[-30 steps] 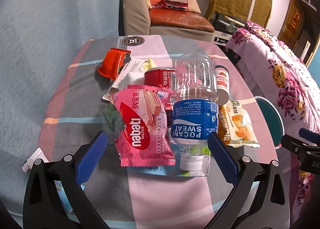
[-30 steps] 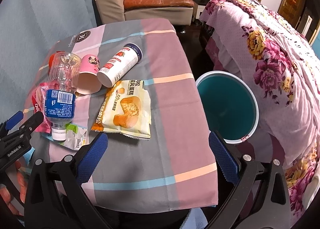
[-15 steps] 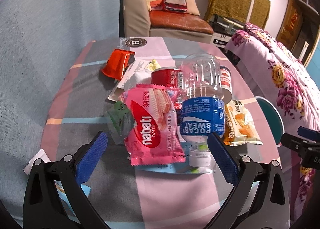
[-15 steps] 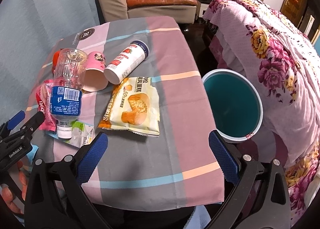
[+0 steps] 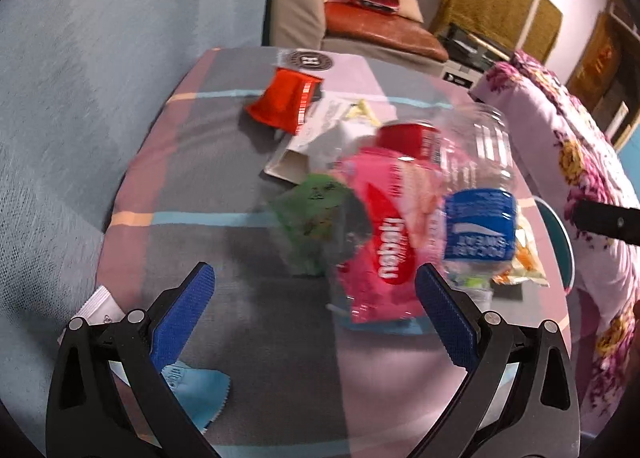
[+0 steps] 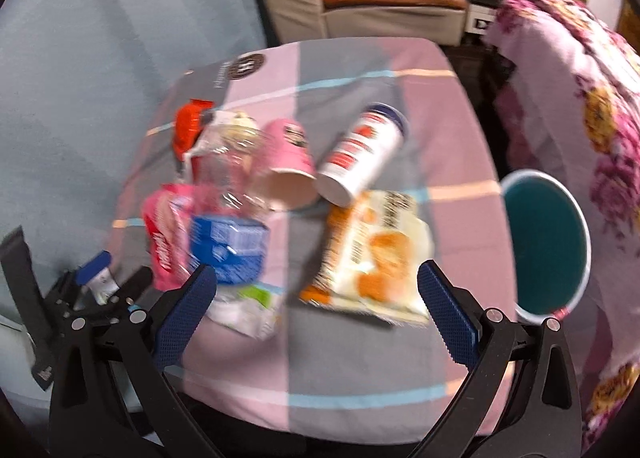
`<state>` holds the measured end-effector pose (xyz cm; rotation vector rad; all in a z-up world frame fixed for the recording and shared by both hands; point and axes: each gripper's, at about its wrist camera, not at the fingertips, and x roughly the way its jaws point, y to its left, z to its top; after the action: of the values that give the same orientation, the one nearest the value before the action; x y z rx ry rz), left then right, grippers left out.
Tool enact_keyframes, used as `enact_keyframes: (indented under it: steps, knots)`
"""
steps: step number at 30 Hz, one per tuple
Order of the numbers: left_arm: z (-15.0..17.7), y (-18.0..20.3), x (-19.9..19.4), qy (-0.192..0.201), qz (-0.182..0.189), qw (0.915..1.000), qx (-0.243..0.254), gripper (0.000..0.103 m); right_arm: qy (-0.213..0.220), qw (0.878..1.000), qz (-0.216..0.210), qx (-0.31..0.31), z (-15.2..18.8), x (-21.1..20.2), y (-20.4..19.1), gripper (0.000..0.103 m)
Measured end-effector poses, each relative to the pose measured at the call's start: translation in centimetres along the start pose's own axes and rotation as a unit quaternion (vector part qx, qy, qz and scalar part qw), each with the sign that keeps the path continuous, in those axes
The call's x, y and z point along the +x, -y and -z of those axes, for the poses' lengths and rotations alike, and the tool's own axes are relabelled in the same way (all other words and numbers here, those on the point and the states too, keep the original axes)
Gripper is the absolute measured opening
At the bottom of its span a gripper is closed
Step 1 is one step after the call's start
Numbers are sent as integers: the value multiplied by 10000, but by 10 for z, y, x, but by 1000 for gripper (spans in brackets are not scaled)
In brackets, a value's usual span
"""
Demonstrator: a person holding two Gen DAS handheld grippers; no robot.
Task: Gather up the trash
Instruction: 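Grasp the POCARI SWEAT bottle with the right gripper while the left grasps the pink nabati wrapper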
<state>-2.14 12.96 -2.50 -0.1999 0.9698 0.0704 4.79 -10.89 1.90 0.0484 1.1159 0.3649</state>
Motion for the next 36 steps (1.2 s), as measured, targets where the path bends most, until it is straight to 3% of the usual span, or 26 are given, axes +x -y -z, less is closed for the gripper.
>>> enact_keyframes:
  steps: [9,12,14,16,24,26,34,36]
  knots:
    - [-2,-17,7,-92,324,9993,-161,100,-332,9987,-342,-168,-31,45,-33,94]
    - [-2,-19,8,-139,506,9983,-235,100,-467,9979,-434,-107,-33,57,-34,85]
    - [-2,-20,11,-205,659,9973,-269,100,-598,9964,-591,-40,-31,63,-34,69]
    - [-3,-18,14,-242,725,9967,-279,100,-639,9945,-826,44,-30,65,-33,61]
    - [-9,5,10,-115,929,9956,-44,100,-460,9944,-956,3,-24,41,-27,60]
    - [-12,15,8,-84,963,9953,100,93,-360,9947,-967,20,-23,28,-19,60]
    - [-23,39,35,-270,515,9973,440,89,-165,9947,-993,226,-12,3,14,60]
    - [-23,42,42,-365,581,9967,443,80,-131,9944,-1014,275,-9,-1,22,59]
